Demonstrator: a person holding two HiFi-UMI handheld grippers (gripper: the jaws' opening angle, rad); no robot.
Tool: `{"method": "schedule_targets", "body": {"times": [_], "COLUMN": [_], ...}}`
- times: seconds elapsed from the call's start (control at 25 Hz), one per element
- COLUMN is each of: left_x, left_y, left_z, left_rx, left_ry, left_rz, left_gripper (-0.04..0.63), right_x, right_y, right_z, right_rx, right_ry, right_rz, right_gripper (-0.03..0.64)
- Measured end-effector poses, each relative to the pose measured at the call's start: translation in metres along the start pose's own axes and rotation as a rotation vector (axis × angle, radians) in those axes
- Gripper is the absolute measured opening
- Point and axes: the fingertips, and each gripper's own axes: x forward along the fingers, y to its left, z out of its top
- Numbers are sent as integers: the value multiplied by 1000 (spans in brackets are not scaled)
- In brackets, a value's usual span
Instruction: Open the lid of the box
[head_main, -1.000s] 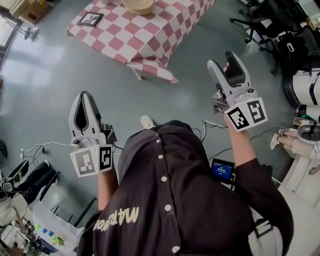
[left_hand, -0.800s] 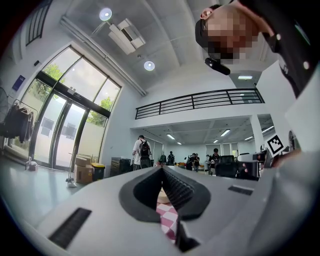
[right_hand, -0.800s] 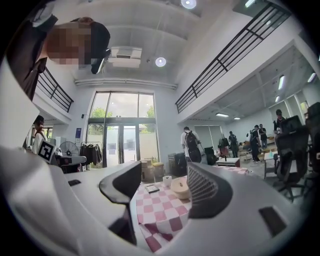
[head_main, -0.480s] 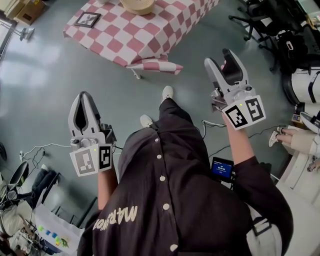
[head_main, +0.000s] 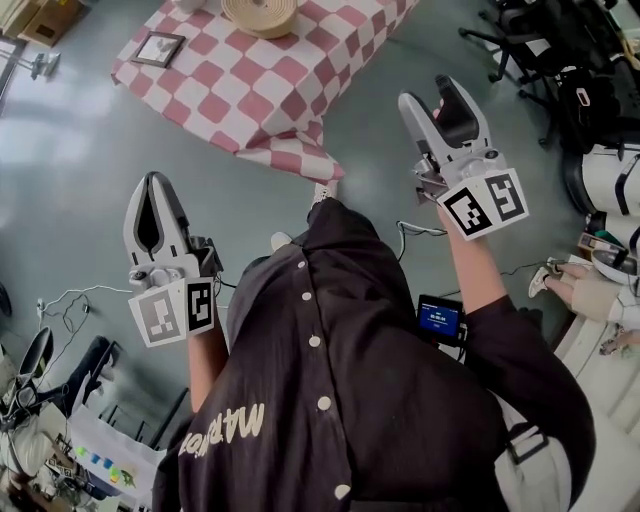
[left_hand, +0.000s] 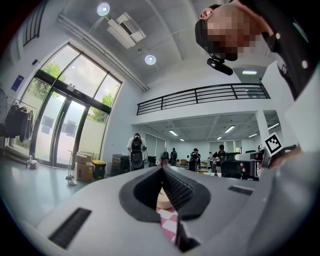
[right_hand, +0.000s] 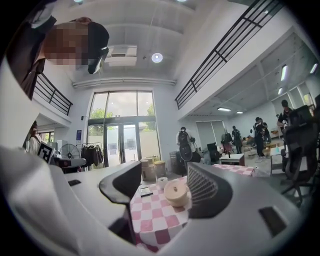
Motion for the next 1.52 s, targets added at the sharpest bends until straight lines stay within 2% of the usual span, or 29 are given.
{"method": "schedule_targets", "body": {"times": [0.44,1.04,1.24,1.52], "left_x": [66,134,144,166], "left_y": [-3,-31,-29,-4], "left_z": [10,6,0,-10], "left_rx": [0,36,38,20], "left_ry": [-9,9,36,42], "left_rz": [84,188,202,202], "left_gripper": [11,11,11,11], "right_x": [73,124,141,175], "right_y": [-53,-133,-142,-136], "right_z": [20,9,2,-7], "right_rx": [-11,-1,8,0], "right_ry": [5,44,55,68], "right_rz": [69,135,143,146], "right_gripper": [270,270,272,273]}}
